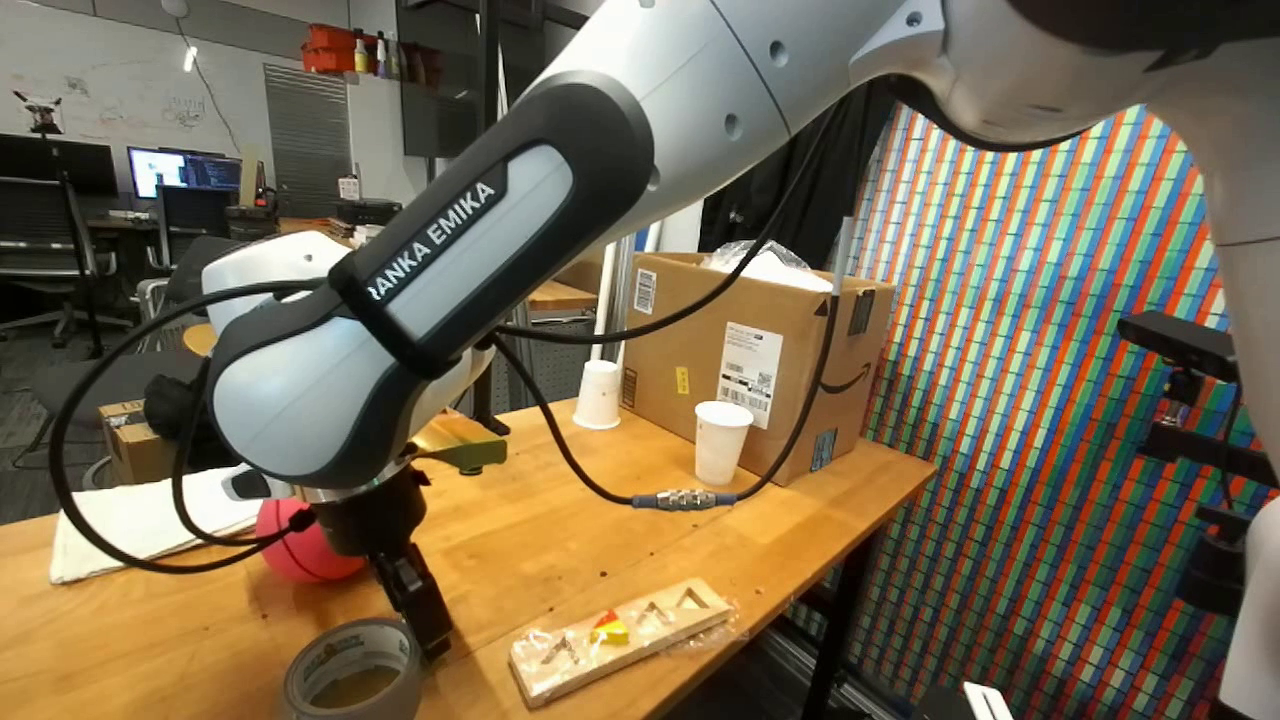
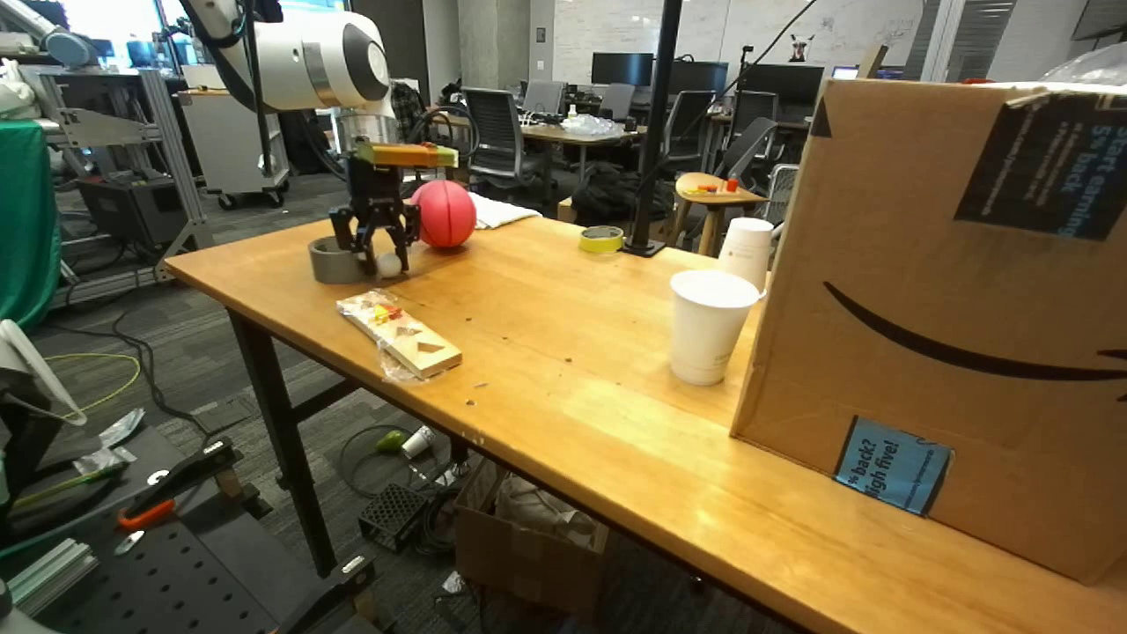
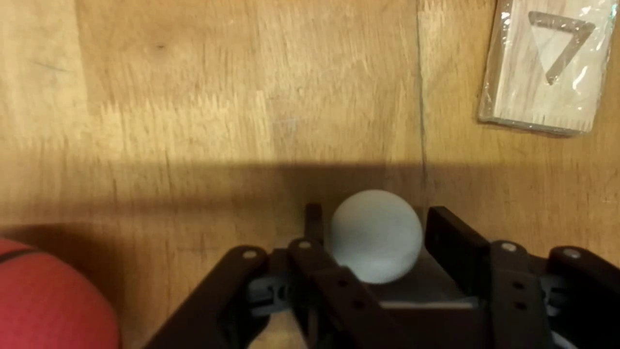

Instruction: Put the white ball in the cup, then place the basketball on the tape

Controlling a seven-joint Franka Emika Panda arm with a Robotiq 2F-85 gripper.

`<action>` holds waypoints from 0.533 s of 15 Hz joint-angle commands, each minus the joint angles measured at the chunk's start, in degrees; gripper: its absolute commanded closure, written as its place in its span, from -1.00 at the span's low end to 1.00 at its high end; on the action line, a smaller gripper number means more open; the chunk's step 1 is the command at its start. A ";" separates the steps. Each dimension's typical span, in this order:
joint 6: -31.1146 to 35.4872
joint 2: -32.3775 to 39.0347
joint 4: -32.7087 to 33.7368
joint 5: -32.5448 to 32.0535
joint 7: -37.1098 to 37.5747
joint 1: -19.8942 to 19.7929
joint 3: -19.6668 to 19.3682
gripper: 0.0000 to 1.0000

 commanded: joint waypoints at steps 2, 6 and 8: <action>-0.78 -0.19 1.44 0.76 -1.14 0.06 0.05 0.58; -1.50 -1.21 2.12 0.46 -0.81 -0.13 -0.39 0.58; -2.37 -2.07 2.49 0.58 -0.59 -0.71 -1.02 0.58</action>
